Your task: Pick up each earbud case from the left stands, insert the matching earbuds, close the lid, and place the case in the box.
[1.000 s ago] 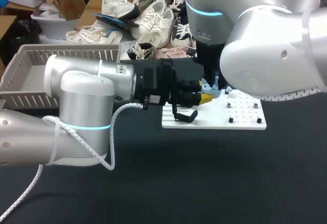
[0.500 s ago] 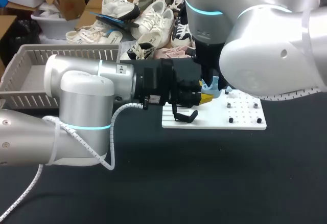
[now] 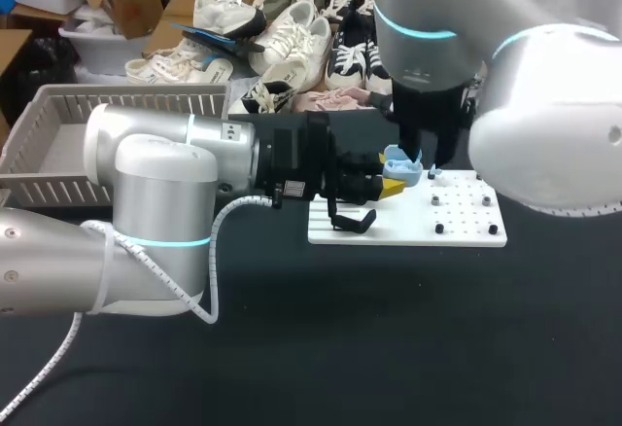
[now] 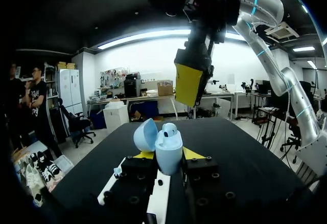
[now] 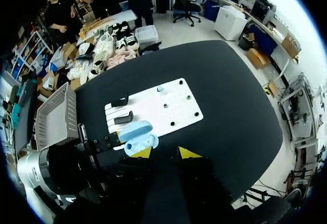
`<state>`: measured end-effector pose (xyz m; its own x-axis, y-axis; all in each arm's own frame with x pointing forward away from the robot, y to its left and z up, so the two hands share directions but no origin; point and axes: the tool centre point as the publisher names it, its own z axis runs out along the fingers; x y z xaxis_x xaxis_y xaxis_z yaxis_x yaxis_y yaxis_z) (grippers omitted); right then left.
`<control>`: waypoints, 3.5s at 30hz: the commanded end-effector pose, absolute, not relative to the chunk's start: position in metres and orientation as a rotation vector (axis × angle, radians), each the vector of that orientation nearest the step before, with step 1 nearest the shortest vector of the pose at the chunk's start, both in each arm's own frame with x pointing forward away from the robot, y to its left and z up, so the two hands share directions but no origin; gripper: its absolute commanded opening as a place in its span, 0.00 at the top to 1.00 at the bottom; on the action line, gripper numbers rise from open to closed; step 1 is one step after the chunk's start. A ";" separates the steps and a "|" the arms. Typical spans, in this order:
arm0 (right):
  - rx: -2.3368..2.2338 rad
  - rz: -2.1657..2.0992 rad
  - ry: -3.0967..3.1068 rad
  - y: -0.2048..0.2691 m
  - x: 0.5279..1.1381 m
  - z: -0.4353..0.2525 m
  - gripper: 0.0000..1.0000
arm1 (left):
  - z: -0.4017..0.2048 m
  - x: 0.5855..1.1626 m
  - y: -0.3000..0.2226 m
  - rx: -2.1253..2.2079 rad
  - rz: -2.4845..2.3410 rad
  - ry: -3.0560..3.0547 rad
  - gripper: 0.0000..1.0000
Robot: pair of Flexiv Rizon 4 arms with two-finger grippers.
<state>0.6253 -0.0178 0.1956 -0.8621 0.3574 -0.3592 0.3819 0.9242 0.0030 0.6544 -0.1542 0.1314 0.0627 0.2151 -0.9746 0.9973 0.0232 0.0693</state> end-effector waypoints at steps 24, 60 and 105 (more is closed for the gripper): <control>0.399 0.170 2.710 -0.112 0.665 0.102 0.71 | 0.131 0.653 -0.155 1.367 -1.021 1.330 1.00; 0.334 0.402 2.780 -0.070 0.772 0.048 0.65 | 0.131 0.653 -0.155 1.367 -1.021 1.330 1.00; 0.383 0.493 2.831 -0.067 0.785 0.031 0.69 | 0.131 0.653 -0.155 1.367 -1.021 1.330 1.00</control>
<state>0.7840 -0.0676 0.0308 -0.9357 0.2946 -0.1939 0.2108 0.9079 0.3623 0.6544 -0.1542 0.1314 0.0627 0.2151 -0.9746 0.9973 0.0232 0.0692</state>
